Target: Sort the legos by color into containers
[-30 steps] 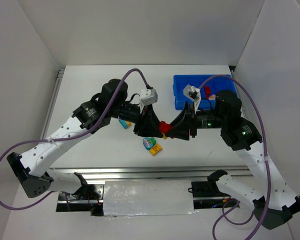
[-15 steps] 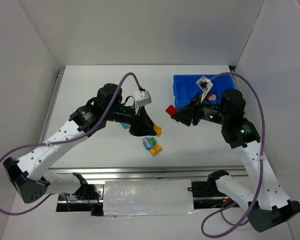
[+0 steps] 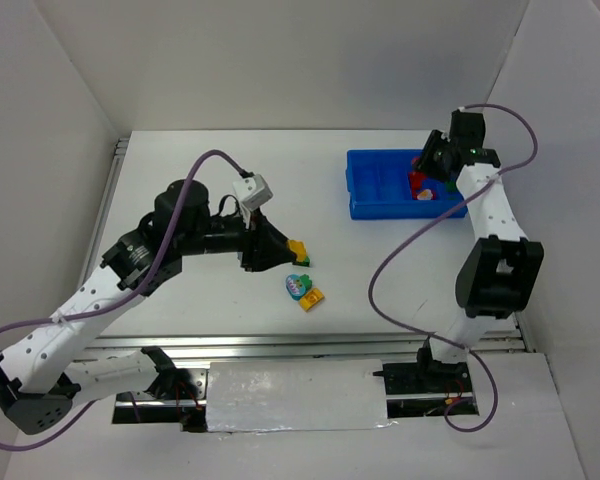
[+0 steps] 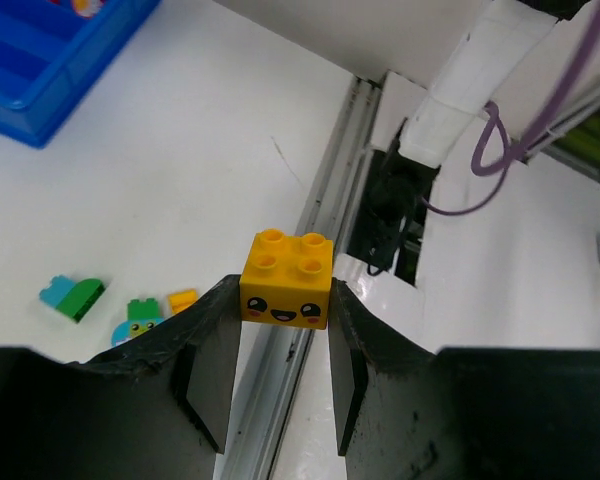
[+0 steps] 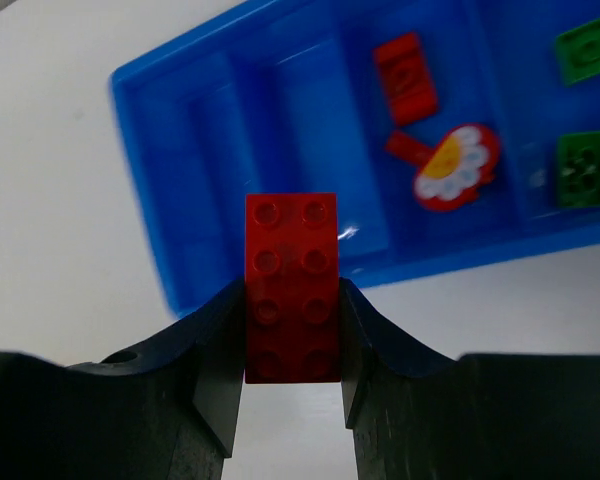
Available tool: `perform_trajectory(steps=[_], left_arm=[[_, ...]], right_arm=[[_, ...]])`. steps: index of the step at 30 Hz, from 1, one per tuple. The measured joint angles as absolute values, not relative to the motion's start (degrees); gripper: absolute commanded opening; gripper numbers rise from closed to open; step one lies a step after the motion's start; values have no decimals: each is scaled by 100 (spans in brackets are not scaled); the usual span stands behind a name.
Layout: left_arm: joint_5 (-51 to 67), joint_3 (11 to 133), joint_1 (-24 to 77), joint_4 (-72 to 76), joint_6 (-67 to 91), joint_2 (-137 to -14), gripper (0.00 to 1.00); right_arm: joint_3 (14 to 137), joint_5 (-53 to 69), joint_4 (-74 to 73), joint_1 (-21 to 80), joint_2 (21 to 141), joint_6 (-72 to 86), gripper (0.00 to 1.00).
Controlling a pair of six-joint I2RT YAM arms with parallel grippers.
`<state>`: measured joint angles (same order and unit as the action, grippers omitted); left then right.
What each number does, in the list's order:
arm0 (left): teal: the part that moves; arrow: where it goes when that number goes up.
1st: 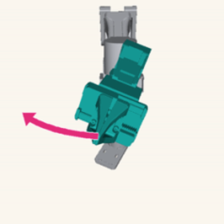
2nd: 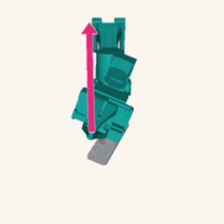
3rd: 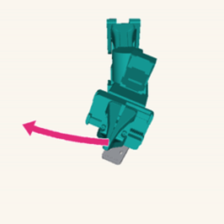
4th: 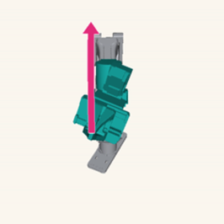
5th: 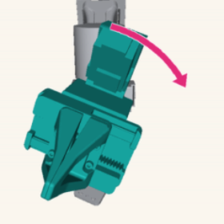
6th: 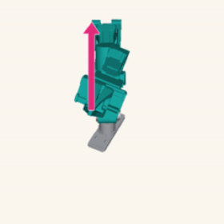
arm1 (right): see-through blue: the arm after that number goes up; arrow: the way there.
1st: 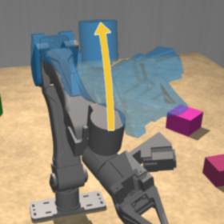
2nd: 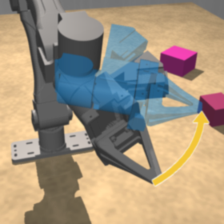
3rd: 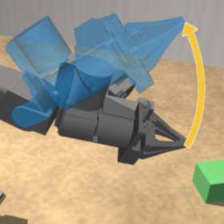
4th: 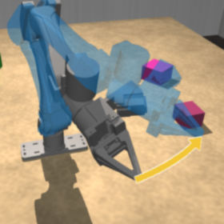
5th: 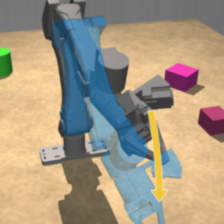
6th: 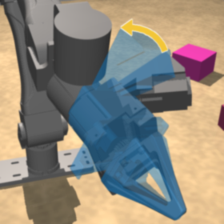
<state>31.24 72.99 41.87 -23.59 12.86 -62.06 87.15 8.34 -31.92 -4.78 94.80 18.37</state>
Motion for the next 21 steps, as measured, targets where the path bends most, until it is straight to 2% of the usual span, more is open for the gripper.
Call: perform_trajectory(steps=[6, 10, 13, 15, 17, 20, 21], left_arm=[[2436, 6921, 4132, -2296, 1898, -5638, 0], [2357, 6598, 4132, -2283, 2139, -5387, 0], [2316, 6558, 4132, -2357, 2180, -5363, 0], [2276, 6556, 4132, -2412, 2250, -5360, 0], [2233, 6558, 4132, -2453, 2279, -5360, 0], [2169, 6560, 4132, -2506, 2294, -5360, 0], [2158, 6567, 4132, -2523, 2296, -5371, 0]], right_arm=[[9776, 183, -3579, -775, 10580, 1673, 0], [10031, -10, -3701, -755, 10956, 1568, 4], [10278, -62, -3791, -766, 11288, 1546, 13], [10438, -62, -3841, -784, 11522, 1542, 25], [10501, -8, -3872, -801, 11701, 1544, 45], [10501, 75, -3916, -816, 11872, 1570, 60], [10503, 86, -3938, -819, 11909, 1584, 61]])
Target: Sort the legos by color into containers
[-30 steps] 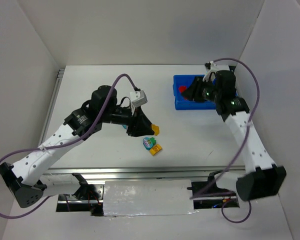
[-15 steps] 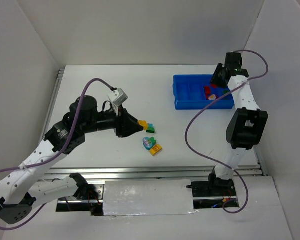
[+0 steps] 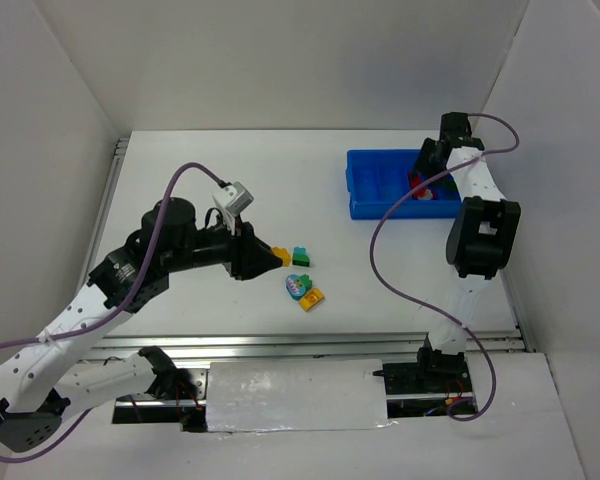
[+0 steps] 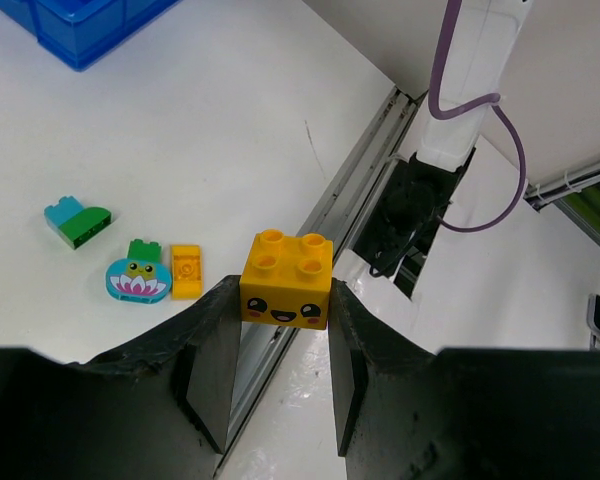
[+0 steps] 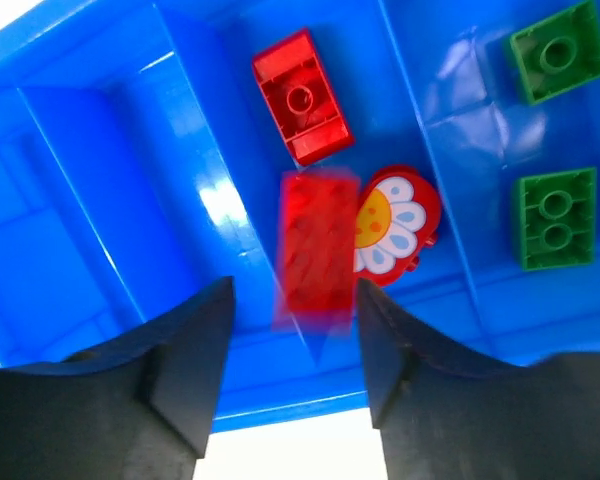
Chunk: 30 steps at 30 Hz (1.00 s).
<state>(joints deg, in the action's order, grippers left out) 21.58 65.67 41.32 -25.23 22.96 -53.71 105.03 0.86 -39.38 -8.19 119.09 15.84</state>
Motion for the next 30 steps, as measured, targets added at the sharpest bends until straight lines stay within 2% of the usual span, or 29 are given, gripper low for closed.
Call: perform_trajectory(steps=[1, 2, 9, 12, 16, 20, 26, 30], left_arm=[[2139, 6578, 4132, -2532, 2300, -5384, 0], [2123, 6584, 4132, -2530, 2307, -5400, 0], [1863, 6613, 4130, -2526, 2517, -5706, 0], [1857, 6613, 4128, -2438, 2622, -5843, 0], [1990, 6628, 4073, -2082, 2875, -5946, 0], [2305, 6877, 4003, -1647, 3151, -6187, 0], [3479, 6963, 3955, -403, 3695, -6670, 0], [4147, 6748, 3957, 587, 4104, -6729, 0]], right_arm=[[10508, 97, -3966, -821, 11928, 1588, 94], [10519, 113, -3997, -819, 11937, 1636, 100], [10707, 405, -4178, -786, 11649, 1837, 100], [9760, 1468, -3857, -749, 10610, 2034, 100], [7500, 3710, -2274, -355, 8248, 2801, 100], [6353, 5645, -27, 604, 6689, 3955, 100], [5424, 6960, 2659, 1470, 5933, 5426, 94], [5113, 7258, 3367, 1503, 5872, 5944, 88]])
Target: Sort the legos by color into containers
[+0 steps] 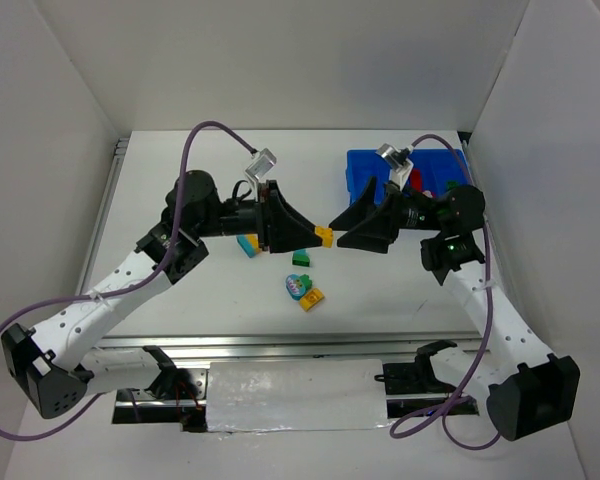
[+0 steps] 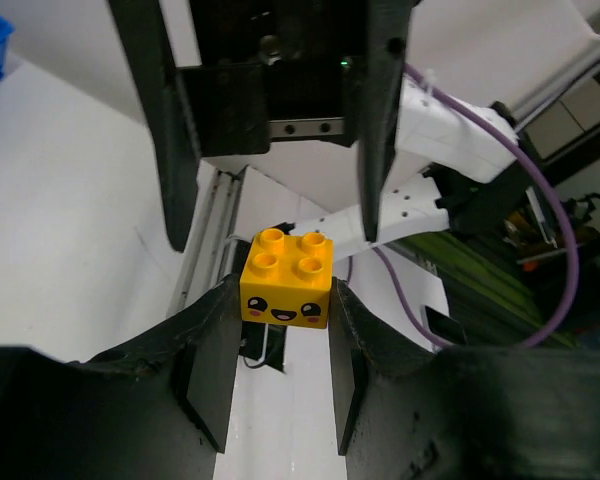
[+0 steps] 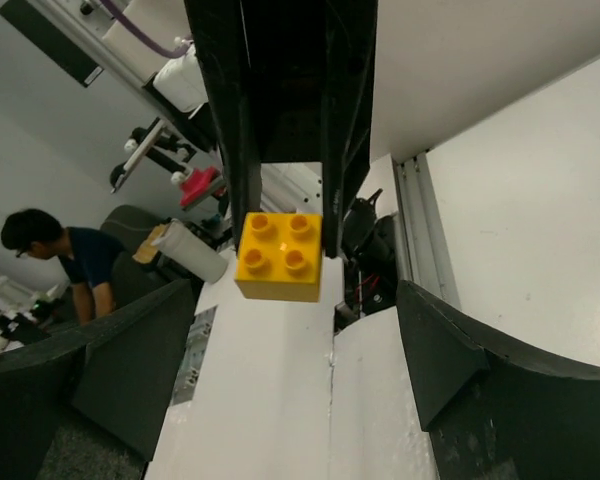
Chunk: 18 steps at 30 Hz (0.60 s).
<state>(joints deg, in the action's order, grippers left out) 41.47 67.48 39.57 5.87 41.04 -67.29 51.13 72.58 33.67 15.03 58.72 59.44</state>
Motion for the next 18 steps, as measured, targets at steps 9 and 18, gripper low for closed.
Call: perform_trajectory(steps=[9, 18], left_arm=[[4550, 6735, 3968, 1251, 4368, -6792, 0], [4372, 6735, 4084, 1105, 4320, -6834, 0]], right_arm=[[5087, 7417, 3422, 1535, 5688, 6047, 75], [5162, 7220, 3107, 1789, 5669, 5765, 61]])
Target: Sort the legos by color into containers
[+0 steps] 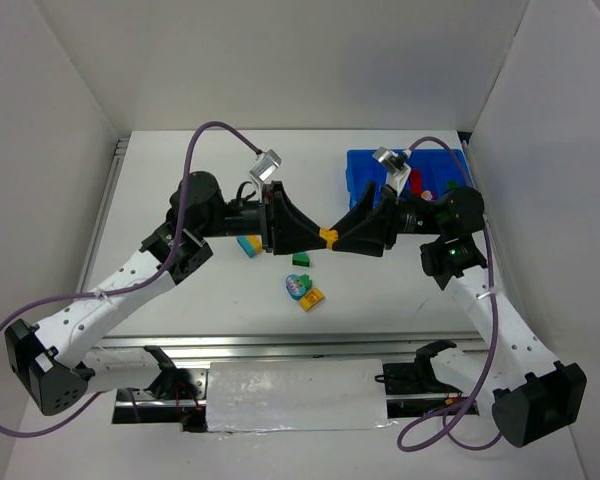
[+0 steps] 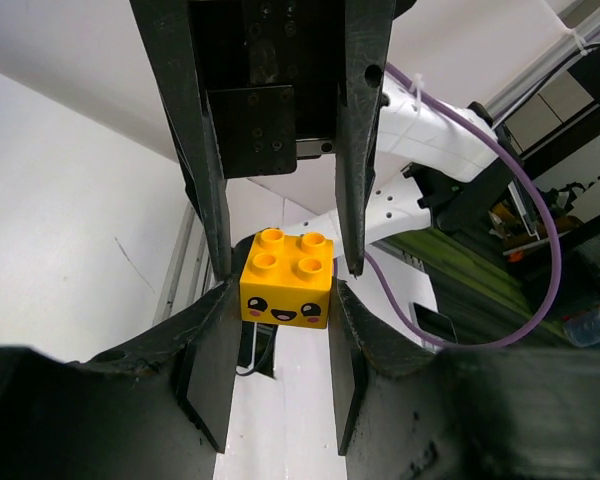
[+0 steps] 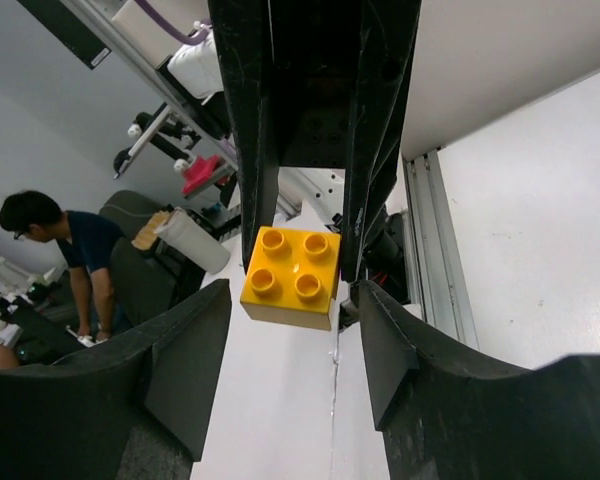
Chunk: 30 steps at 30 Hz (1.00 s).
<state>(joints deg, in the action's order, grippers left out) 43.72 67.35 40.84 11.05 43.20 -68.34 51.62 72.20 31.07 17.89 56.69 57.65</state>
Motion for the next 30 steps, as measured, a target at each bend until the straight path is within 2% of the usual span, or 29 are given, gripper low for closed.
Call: perform_trajectory(steps=[4, 6, 7, 8, 9, 12, 14, 15, 16, 17, 18, 24, 30], left_arm=[[4265, 6735, 4143, 993, 4206, -6834, 0], [4215, 6737, 4182, 913, 4178, -6834, 0], [4176, 6740, 4198, 869, 4145, -6834, 0], [4108, 6742, 4189, 788, 4108, -6823, 0], [4128, 6759, 4182, 744, 4093, -6820, 0], [4034, 6766, 4193, 611, 4036, -6814, 0], [3964, 6777, 4200, 510, 3981, -6814, 25], [3922, 6781, 4211, 456, 3933, -6810, 49], [3870, 6785, 4219, 412, 3905, -6803, 61], [3793, 6785, 4228, 373, 3876, -6790, 89], [3697, 6785, 4233, 336, 3813, -6777, 99], [3017, 6840, 4244, 5, 3708, -6709, 100], [1531, 7194, 4156, -1046, 3621, -6716, 99]], right_arm=[[5242, 7054, 2709, 1870, 5669, 5454, 59], [5251, 7002, 2600, 1903, 5671, 5356, 41], [5251, 7019, 2532, 1909, 5671, 5297, 12], [5260, 6997, 2473, 1905, 5669, 5234, 4], [5266, 6984, 2405, 1894, 5671, 5181, 0], [5286, 6952, 2161, 1900, 5642, 4971, 0], [5290, 6908, 1955, 1900, 5616, 4807, 0], [5290, 6884, 1859, 1900, 5601, 4716, 0], [5290, 6858, 1780, 1900, 5588, 4646, 0], [5290, 6820, 1730, 1900, 5579, 4591, 0], [5290, 6792, 1682, 1905, 5570, 4545, 0], [5280, 6469, 1363, 1874, 5572, 4235, 0], [5190, 5826, 843, 1238, 5780, 3898, 0]])
